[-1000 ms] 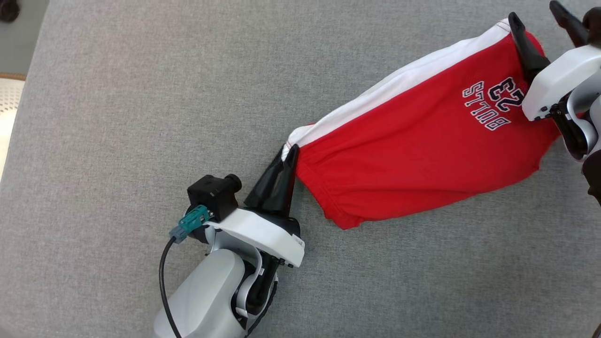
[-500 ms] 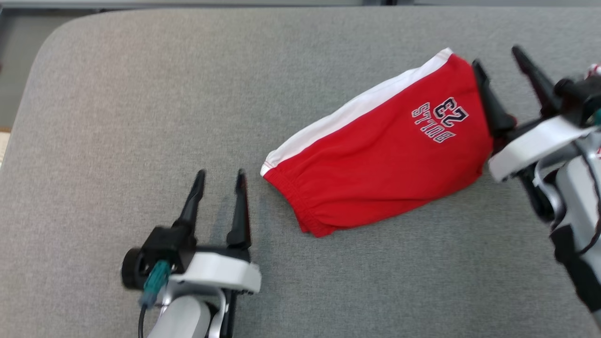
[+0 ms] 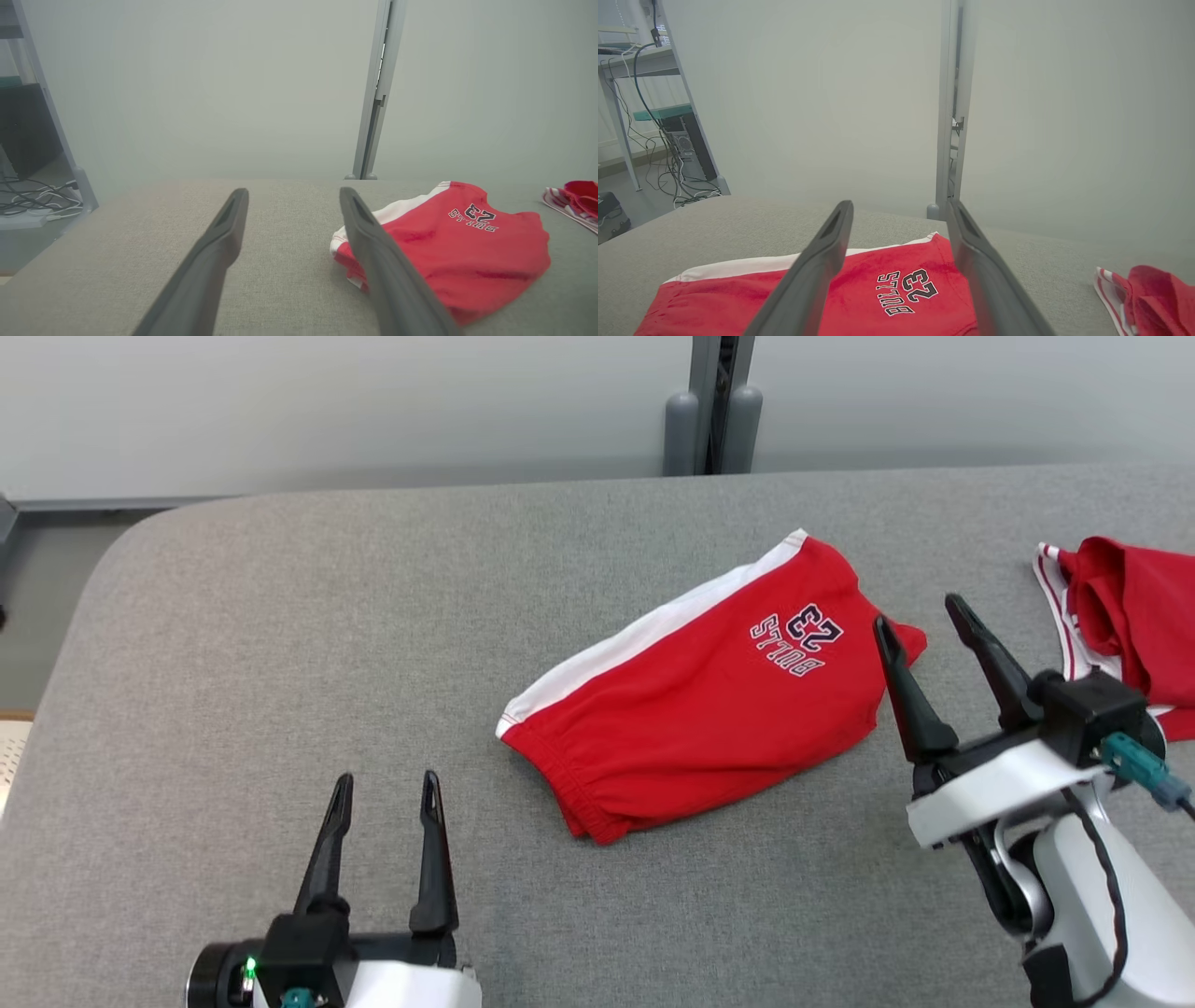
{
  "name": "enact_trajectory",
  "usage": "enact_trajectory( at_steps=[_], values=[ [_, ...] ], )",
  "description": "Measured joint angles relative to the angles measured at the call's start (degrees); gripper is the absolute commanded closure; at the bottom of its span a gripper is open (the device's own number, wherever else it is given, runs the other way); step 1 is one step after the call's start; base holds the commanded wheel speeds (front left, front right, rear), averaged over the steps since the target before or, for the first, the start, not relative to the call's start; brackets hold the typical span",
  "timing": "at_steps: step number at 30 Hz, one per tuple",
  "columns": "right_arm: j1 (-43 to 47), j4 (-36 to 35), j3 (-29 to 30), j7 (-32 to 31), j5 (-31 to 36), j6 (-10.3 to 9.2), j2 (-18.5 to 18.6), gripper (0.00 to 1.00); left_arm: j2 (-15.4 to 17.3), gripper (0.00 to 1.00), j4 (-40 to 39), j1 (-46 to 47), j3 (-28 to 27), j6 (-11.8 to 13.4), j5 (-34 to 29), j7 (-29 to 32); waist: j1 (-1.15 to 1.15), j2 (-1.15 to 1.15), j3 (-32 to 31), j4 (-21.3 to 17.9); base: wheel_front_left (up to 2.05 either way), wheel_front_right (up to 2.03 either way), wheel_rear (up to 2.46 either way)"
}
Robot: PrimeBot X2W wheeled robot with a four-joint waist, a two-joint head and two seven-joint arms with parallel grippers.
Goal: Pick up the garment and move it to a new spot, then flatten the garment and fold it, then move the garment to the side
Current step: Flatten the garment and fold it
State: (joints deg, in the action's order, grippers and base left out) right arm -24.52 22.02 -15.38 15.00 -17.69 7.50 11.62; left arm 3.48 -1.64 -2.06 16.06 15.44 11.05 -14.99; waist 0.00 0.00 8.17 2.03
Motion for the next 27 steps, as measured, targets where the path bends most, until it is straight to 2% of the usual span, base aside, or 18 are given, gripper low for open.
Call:
enact_trajectory(
  at_steps=[7,12,16,22,27],
  values=[
    [6.4,-1.9,4.3,0.0,0.0,0.0,-1.3,0.0,-0.5,0.0,-1.3,-3.8,-0.5,-0.3,-1.0,0.0,0.0,0.0,-2.1,1.8,0.0,0.0,0.0],
    [8.4,-0.3,7.7,0.0,-3.3,0.0,-2.7,0.0,-0.5,0.0,-1.8,-4.8,-0.4,-0.8,-1.6,0.0,0.0,0.0,-2.4,3.2,0.0,0.0,0.0],
    [7.3,7.0,11.1,0.0,-11.1,0.0,-3.6,0.0,-0.6,0.0,-1.9,-4.8,0.6,-1.2,-2.3,0.0,0.0,0.0,-1.8,4.1,0.0,0.0,0.0],
    [-0.6,16.9,11.9,-5.4,-21.9,-0.01,-1.1,0.0,-0.6,0.0,-1.7,-4.6,3.1,-1.0,-2.4,0.0,0.0,0.0,0.0,5.3,0.0,0.0,0.0],
    [-6.2,24.3,11.3,-9.5,-26.2,-0.01,1.6,0.0,-0.6,0.0,-1.5,-3.1,4.7,-0.7,-2.3,0.0,0.0,0.0,2.1,6.4,0.0,0.0,0.0]
  ],
)
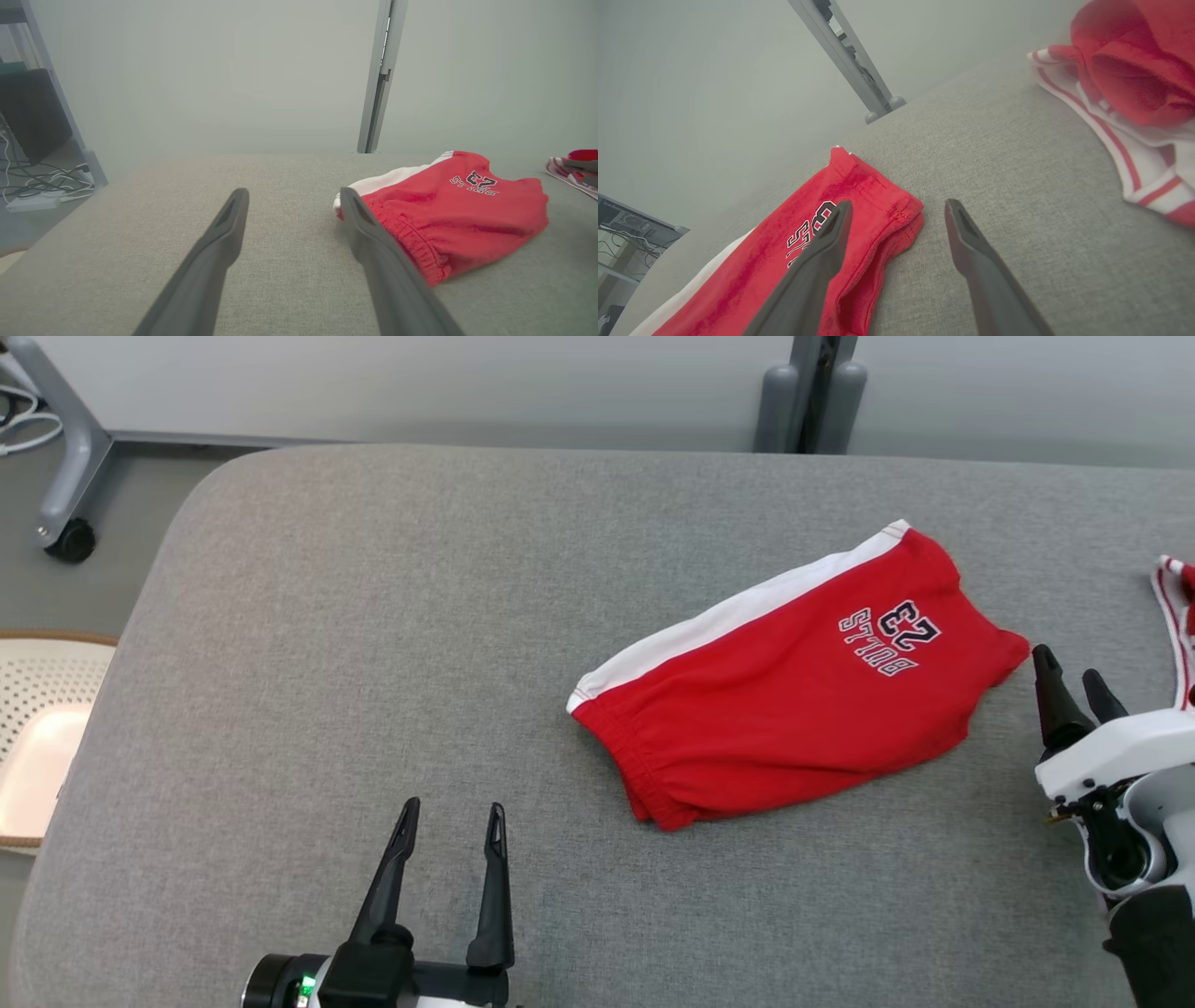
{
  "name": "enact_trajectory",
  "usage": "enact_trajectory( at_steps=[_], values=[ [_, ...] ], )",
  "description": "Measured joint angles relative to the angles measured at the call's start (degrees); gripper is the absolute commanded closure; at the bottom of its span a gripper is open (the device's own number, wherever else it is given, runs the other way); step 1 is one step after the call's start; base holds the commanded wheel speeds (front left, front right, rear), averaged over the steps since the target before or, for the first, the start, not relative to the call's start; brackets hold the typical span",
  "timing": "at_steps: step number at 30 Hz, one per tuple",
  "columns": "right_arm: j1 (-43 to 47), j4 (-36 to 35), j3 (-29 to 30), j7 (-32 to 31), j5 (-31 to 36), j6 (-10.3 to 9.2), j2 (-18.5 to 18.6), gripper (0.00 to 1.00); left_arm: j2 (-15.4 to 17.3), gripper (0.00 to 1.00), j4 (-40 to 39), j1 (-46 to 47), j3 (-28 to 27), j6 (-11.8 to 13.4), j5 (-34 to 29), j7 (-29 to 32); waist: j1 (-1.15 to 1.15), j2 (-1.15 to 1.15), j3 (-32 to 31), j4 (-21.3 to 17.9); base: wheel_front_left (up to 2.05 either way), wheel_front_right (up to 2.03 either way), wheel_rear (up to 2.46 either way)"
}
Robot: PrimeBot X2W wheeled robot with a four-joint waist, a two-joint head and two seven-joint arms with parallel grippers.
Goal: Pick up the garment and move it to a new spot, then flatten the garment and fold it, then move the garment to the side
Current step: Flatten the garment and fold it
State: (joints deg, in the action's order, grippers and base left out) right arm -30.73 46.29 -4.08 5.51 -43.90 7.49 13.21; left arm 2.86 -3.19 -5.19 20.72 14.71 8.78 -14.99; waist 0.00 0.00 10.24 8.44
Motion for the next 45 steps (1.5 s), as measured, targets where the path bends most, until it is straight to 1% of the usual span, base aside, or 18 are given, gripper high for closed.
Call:
enact_trajectory(
  at_steps=[3,8,15,16,17,18,19,26,28,30,38,40,42,45],
  values=[
    [-3.1,4.8,-0.7,-1.4,-0.6,0.0,1.3,0.0,0.0,0.0,0.4,0.8,0.9,0.1,0.1,0.0,0.0,0.0,1.2,0.8,0.0,0.0,0.0],
    [-7.4,11.8,-3.1,-2.0,0.8,0.0,3.0,0.0,0.0,0.0,1.0,2.3,2.1,0.0,0.2,0.0,0.0,0.0,3.0,2.2,0.0,0.0,0.0],
    [-10.8,17.9,-5.2,-2.0,1.2,0.0,3.6,0.0,0.0,0.0,1.6,3.4,3.0,-0.1,0.5,0.0,0.0,0.0,4.7,4.3,0.0,0.0,0.0],
    [-11.2,18.6,-5.4,-2.0,1.2,0.0,3.7,0.4,0.0,0.0,1.7,3.5,3.1,-0.3,0.5,0.0,0.0,0.0,4.8,4.6,0.0,0.0,0.0],
    [-11.3,19.1,-5.6,-1.9,1.2,0.0,3.7,0.6,0.0,0.0,1.8,3.5,3.1,-0.3,0.5,0.0,0.0,0.0,4.9,4.8,0.0,0.0,0.0],
    [-11.4,19.5,-5.8,-1.5,1.2,0.0,3.8,0.74,0.0,0.0,1.8,3.5,3.2,-0.3,0.5,0.0,0.0,0.0,4.9,4.9,0.0,0.0,0.0],
    [-11.4,19.8,-6.0,-1.3,1.2,0.0,3.7,1.0,0.0,0.0,1.8,3.6,3.2,-0.3,0.5,0.0,0.0,0.0,4.9,5.0,0.0,0.0,0.0],
    [-10.8,20.2,-7.2,2.5,0.4,0.02,3.1,1.0,0.0,0.0,1.9,3.6,2.9,-0.3,0.4,0.0,0.0,0.0,4.0,4.5,0.0,0.0,0.0],
    [-9.3,18.6,-7.3,5.3,-1.2,0.02,3.0,1.0,0.0,0.0,2.1,3.4,2.7,-0.4,0.4,0.0,0.0,0.0,3.4,3.5,0.0,0.0,0.0],
    [-8.1,16.8,-7.4,6.6,-2.6,0.02,2.6,1.0,0.0,0.0,2.2,3.4,2.4,-0.6,0.3,0.0,0.0,0.0,3.0,2.7,0.0,0.0,0.0],
    [-1.3,8.0,-8.0,9.2,-6.3,0.01,1.7,1.0,0.0,0.0,2.5,3.3,1.6,-1.3,-0.2,0.0,0.0,0.0,1.5,-2.0,0.0,0.0,0.0],
    [0.5,6.1,-7.3,9.3,-5.8,0.01,1.8,1.0,0.0,0.0,2.5,3.2,1.4,-1.3,-0.3,0.0,0.0,0.0,1.1,-3.3,0.0,0.0,0.0],
    [2.0,3.6,-4.9,9.4,-4.6,0.01,1.8,1.0,0.0,0.0,2.5,3.2,1.1,-1.4,-0.3,0.0,0.0,0.0,0.7,-4.6,0.0,0.0,0.0],
    [4.8,1.0,-2.1,9.5,-2.3,0.01,0.3,1.0,0.0,0.0,2.4,3.2,0.7,-1.6,-0.5,0.0,0.0,0.0,0.4,-6.6,0.0,0.0,0.0]
  ],
)
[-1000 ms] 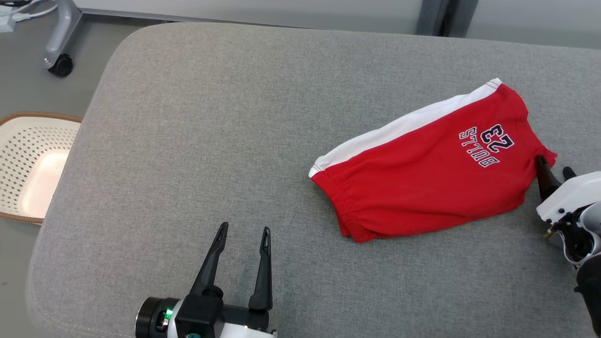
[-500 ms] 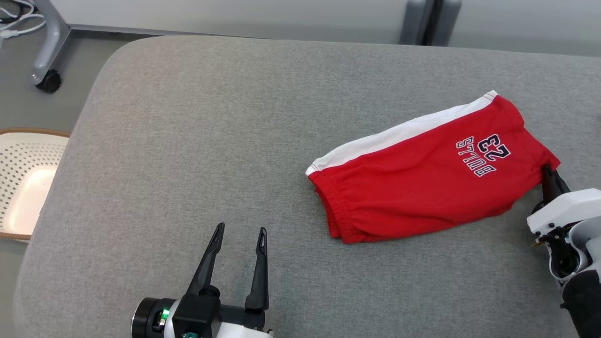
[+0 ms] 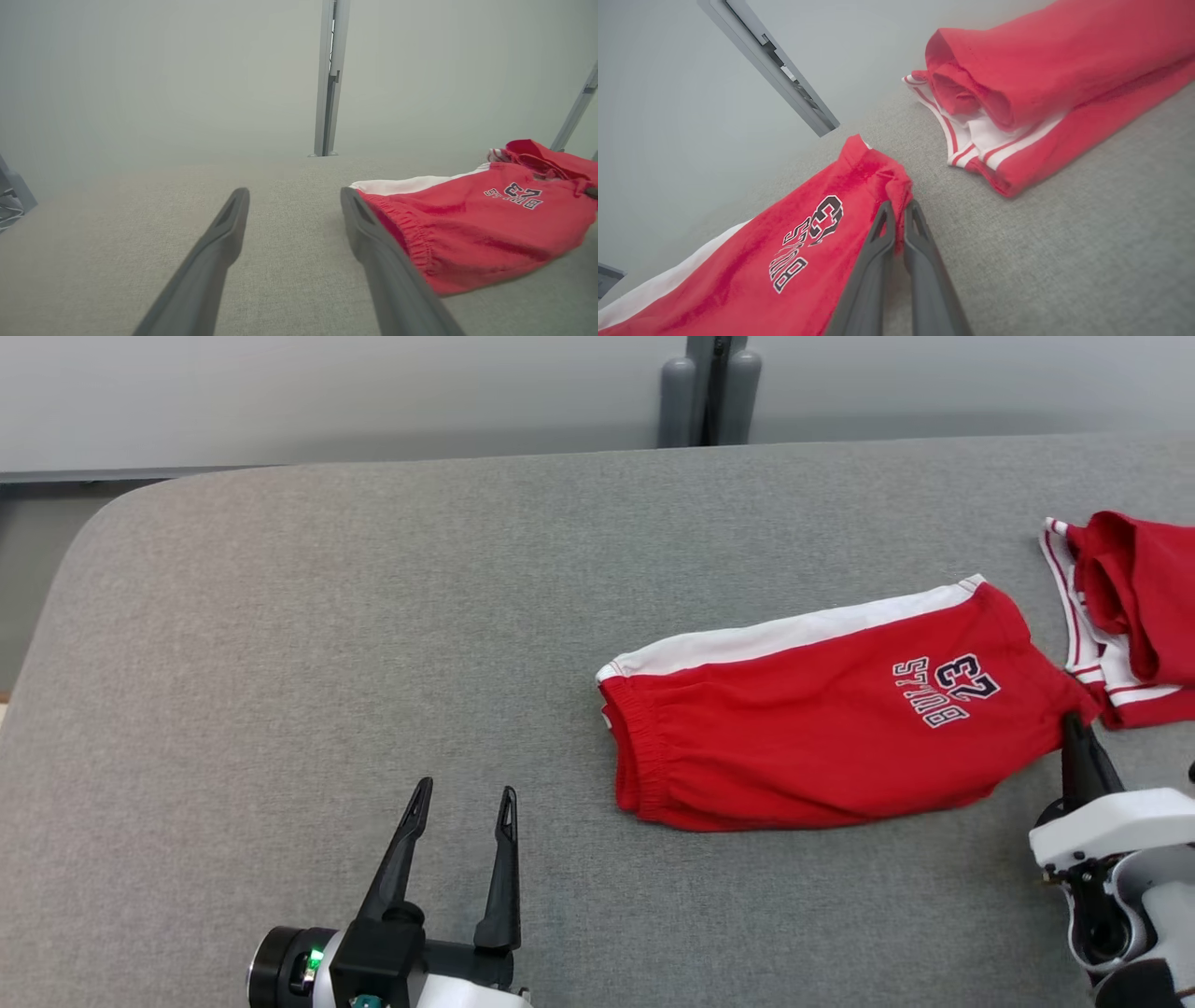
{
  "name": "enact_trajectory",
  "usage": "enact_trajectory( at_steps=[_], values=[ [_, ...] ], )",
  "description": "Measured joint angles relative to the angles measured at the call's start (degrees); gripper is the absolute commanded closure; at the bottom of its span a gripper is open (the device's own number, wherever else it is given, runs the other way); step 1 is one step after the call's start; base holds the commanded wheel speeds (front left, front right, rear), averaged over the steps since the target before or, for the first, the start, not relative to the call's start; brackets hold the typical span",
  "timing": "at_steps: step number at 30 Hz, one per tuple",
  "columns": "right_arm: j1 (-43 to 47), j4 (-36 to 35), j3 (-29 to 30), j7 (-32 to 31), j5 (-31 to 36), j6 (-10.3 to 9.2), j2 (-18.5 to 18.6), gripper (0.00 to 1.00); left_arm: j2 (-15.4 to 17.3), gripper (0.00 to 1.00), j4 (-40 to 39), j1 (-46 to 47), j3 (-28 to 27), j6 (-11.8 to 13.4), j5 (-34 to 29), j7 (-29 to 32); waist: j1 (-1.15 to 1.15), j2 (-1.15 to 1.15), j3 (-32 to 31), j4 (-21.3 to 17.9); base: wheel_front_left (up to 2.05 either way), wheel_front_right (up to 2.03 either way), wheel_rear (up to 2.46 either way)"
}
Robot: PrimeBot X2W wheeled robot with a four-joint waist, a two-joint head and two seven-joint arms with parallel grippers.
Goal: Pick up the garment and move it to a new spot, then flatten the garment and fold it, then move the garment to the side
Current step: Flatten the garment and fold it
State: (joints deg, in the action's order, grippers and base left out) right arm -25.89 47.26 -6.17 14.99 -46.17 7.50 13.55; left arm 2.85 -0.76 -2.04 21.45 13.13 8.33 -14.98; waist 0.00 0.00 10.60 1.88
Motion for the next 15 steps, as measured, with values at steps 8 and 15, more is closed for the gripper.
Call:
enact_trajectory(
  at_steps=[8,15],
  values=[
    [3.6,-2.6,4.2,0.0,3.7,0.0,-3.0,1.0,0.0,0.0,0.4,0.1,-0.2,-0.5,-0.1,0.0,0.0,0.0,-0.5,-3.5,0.0,0.0,0.0],
    [3.9,-4.3,6.0,0.0,4.9,0.0,-3.8,1.0,0.0,0.0,1.4,0.5,0.0,-1.0,0.0,0.0,0.0,0.0,-0.7,-2.9,0.0,0.0,0.0]
  ],
)
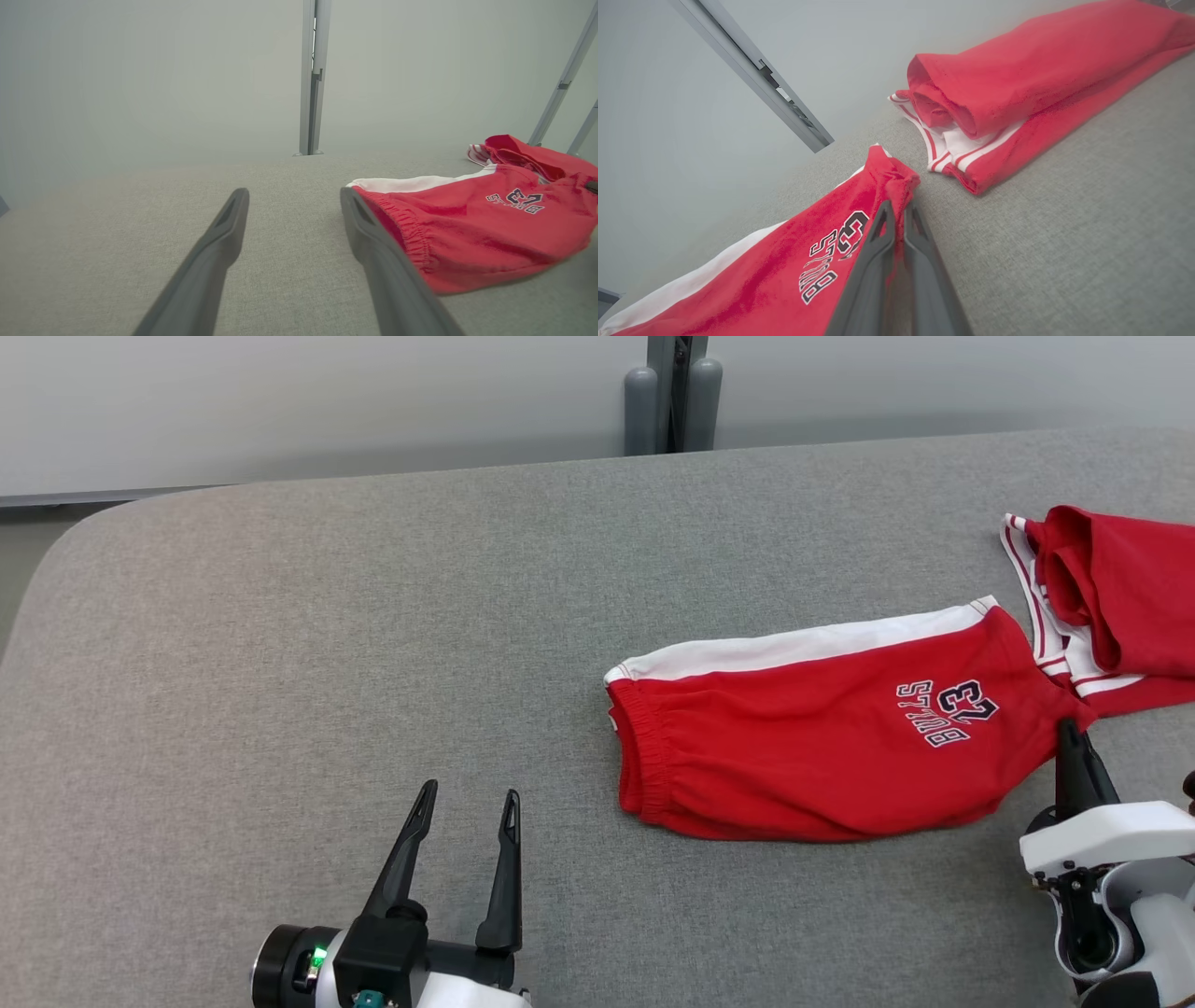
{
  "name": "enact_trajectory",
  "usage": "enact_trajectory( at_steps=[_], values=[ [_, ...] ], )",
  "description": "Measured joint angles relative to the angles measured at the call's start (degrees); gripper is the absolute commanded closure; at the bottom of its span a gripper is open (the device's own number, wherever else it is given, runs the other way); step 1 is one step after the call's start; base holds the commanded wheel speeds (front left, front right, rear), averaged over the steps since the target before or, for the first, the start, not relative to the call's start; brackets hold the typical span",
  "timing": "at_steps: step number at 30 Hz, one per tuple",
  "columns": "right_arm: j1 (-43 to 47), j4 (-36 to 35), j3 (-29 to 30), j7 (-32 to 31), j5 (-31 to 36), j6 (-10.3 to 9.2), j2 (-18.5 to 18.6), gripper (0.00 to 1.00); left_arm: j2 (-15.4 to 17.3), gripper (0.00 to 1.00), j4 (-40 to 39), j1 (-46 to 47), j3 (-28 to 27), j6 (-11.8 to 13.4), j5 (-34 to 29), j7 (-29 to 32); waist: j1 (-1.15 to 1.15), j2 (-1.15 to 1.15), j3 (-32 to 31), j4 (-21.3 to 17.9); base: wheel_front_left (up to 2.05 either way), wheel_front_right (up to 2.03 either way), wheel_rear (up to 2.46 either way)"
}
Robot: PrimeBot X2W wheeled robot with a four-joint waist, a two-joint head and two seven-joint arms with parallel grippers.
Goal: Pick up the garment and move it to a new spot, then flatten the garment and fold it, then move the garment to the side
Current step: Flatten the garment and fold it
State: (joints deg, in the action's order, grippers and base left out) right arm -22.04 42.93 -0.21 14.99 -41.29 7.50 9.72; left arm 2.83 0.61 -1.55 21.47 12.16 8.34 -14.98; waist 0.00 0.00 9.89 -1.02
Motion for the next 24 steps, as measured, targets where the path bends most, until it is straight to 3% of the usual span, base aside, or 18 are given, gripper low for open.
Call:
enact_trajectory(
  at_steps=[9,24],
  values=[
    [1.5,-8.7,-1.5,0.0,2.8,-0.01,-2.1,1.0,0.0,0.0,0.3,-0.5,-0.2,-0.1,0.6,0.0,0.0,0.0,-2.4,2.3,0.0,0.0,0.0],
    [2.0,-15.8,-11.4,-2.0,7.1,-0.01,-5.9,1.0,0.0,0.0,0.4,-2.5,0.0,-0.6,0.9,0.0,0.0,0.0,-5.4,7.1,0.0,0.0,0.0]
  ],
)
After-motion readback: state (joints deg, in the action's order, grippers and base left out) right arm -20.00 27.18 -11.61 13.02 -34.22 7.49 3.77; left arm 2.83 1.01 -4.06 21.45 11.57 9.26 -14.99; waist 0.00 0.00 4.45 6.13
